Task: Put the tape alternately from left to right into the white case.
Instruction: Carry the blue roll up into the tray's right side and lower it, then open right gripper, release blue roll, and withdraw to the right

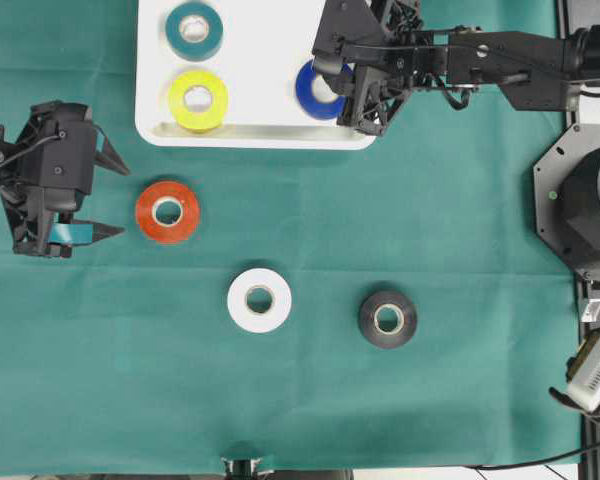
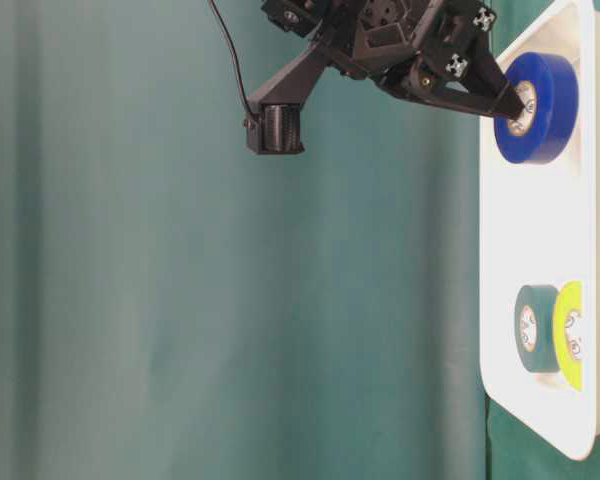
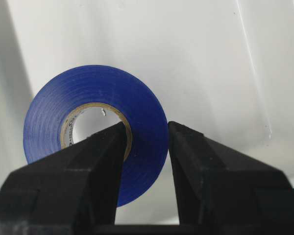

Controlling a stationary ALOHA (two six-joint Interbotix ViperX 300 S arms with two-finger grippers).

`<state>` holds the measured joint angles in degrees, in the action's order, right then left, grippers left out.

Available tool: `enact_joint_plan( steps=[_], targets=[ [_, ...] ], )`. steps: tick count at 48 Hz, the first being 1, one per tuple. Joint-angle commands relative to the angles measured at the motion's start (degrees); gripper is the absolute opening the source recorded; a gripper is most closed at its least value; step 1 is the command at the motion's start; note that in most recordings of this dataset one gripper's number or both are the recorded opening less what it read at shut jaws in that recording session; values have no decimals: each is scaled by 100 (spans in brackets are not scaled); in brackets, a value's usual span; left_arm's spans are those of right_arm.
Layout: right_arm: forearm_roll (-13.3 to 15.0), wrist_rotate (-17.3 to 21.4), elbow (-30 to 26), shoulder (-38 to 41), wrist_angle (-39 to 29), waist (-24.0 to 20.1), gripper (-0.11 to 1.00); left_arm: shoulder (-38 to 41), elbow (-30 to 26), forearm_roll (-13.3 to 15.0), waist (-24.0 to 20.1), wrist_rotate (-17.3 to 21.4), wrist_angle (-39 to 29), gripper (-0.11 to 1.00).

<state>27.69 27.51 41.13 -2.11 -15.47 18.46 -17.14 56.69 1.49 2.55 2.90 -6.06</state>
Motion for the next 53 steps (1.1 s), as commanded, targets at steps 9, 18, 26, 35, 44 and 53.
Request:
enact_joint_plan(
  steps=[9, 18, 26, 35, 44, 53],
  targets=[
    [9, 18, -53, -167, 35, 18, 2, -44, -97, 18, 18, -9, 44, 100],
    [18, 9, -9, -167, 26, 9, 43, -44, -88, 9, 18, -9, 44, 100],
    [18, 18, 35, -167, 44, 18, 75, -35, -97, 18, 18, -9, 44, 100],
    [18, 18, 35, -167, 44, 18, 74, -44, -97, 18, 18, -9, 44, 100],
    [9, 18, 53, -246, 53, -26, 74, -35, -97, 9, 18, -9, 44, 100],
    [9, 18, 167, -510, 149, -185, 74, -44, -88, 18, 18, -9, 44, 100]
  ],
)
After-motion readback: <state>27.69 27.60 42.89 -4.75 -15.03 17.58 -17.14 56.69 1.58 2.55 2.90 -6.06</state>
